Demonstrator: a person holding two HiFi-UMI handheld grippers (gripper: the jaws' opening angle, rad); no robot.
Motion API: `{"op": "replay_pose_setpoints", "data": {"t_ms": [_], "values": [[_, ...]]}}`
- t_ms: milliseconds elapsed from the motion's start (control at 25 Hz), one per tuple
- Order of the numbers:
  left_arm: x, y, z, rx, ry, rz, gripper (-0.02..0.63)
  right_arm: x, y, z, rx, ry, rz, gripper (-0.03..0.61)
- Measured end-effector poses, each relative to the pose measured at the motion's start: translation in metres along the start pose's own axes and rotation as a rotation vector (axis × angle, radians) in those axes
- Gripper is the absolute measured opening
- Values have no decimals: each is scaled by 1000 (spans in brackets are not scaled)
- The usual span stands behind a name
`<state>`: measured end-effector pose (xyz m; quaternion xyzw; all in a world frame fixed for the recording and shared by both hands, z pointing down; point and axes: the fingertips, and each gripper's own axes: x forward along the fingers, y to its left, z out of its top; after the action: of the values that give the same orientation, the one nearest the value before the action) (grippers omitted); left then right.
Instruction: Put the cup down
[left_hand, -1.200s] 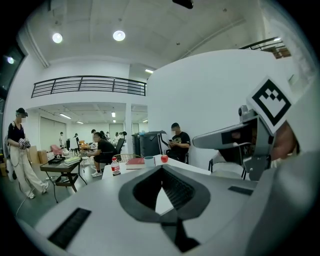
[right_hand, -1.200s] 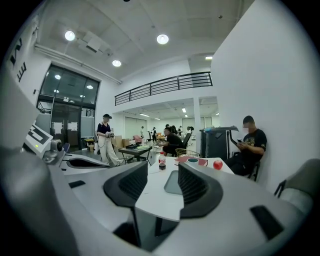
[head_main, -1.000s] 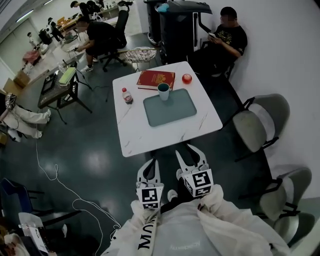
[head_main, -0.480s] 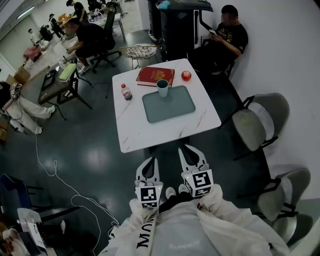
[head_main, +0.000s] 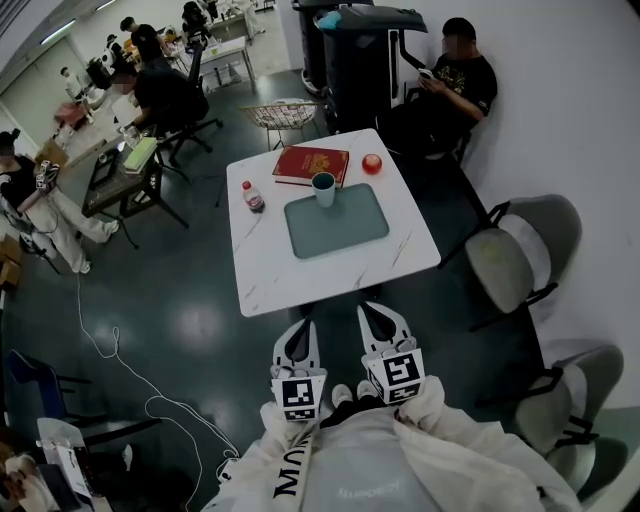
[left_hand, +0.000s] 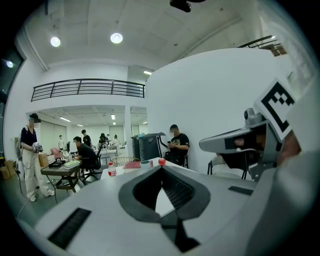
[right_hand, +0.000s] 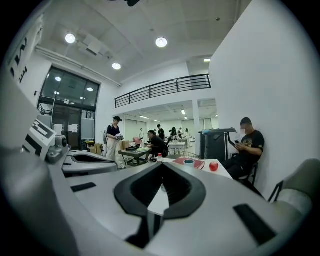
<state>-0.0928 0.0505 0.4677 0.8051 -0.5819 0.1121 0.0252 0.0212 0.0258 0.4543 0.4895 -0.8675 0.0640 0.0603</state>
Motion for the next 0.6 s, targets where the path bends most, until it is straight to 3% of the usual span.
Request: {"op": "replay_pose_setpoints", "data": {"t_ms": [600], "values": [[26,-25,24,21,-28,-37,11,2,-15,16,-5,15,61,5]]}}
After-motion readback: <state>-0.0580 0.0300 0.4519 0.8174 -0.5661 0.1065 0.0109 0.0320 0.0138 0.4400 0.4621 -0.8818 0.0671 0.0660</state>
